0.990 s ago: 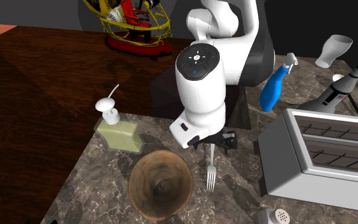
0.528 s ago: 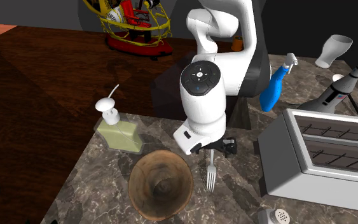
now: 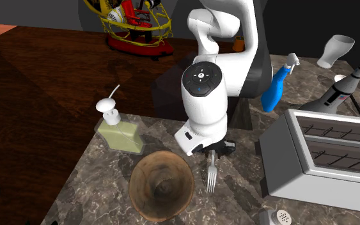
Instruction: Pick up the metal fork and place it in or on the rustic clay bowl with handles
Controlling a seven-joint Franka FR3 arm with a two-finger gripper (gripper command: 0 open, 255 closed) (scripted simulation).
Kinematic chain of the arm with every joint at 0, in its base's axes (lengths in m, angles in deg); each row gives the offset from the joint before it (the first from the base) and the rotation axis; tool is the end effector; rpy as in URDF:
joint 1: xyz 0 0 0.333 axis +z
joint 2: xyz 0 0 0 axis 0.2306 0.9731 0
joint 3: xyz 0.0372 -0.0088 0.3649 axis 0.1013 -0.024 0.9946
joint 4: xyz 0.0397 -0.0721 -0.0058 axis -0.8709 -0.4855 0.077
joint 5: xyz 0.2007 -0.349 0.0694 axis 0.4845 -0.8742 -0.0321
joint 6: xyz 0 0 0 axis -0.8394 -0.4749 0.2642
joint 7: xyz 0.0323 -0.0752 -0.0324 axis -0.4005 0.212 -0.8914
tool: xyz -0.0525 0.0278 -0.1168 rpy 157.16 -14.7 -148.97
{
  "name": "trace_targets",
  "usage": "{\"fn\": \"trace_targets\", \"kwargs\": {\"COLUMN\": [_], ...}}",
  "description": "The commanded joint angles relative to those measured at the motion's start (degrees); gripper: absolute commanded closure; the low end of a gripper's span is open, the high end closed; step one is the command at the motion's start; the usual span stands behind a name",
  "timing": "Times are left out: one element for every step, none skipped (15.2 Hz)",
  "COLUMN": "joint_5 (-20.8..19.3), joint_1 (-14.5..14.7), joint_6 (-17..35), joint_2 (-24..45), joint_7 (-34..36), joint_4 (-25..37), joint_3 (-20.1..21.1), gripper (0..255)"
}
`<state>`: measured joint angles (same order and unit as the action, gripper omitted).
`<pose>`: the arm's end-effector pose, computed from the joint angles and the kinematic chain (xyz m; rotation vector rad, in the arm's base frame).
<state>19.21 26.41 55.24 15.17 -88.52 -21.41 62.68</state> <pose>0.5679 0.3015 0.3187 -2.8968 -0.5741 0.2039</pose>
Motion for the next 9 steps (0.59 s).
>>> {"fn": "trace_targets", "kwargs": {"joint_5": [0.0, 0.0, -0.01, -0.01, -0.01, -0.01, -0.01, -0.01, 0.05], "joint_1": [-0.01, 0.0, 0.01, 0.01, 0.02, 0.02, 0.0, -0.01, -0.05], "joint_6": [0.0, 0.0, -0.01, 0.0, -0.03, -0.04, -0.03, 0.01, -0.62], "joint_2": [0.01, 0.01, 0.03, 0.04, 0.03, 0.02, 0.01, 0.02, -0.43], "joint_7": [0.0, 0.01, 0.02, 0.03, 0.05, 0.04, 0.02, 0.0, 0.07], "joint_4": [-0.01, -0.01, 0.02, 0.02, 0.04, 0.04, 0.02, -0.01, 0.19], "joint_3": [-0.01, -0.01, -0.01, -0.01, 0.0, 0.0, -0.01, -0.01, 0.02], "gripper": [255, 255, 255, 255, 255, 255, 255, 255, 255]}}
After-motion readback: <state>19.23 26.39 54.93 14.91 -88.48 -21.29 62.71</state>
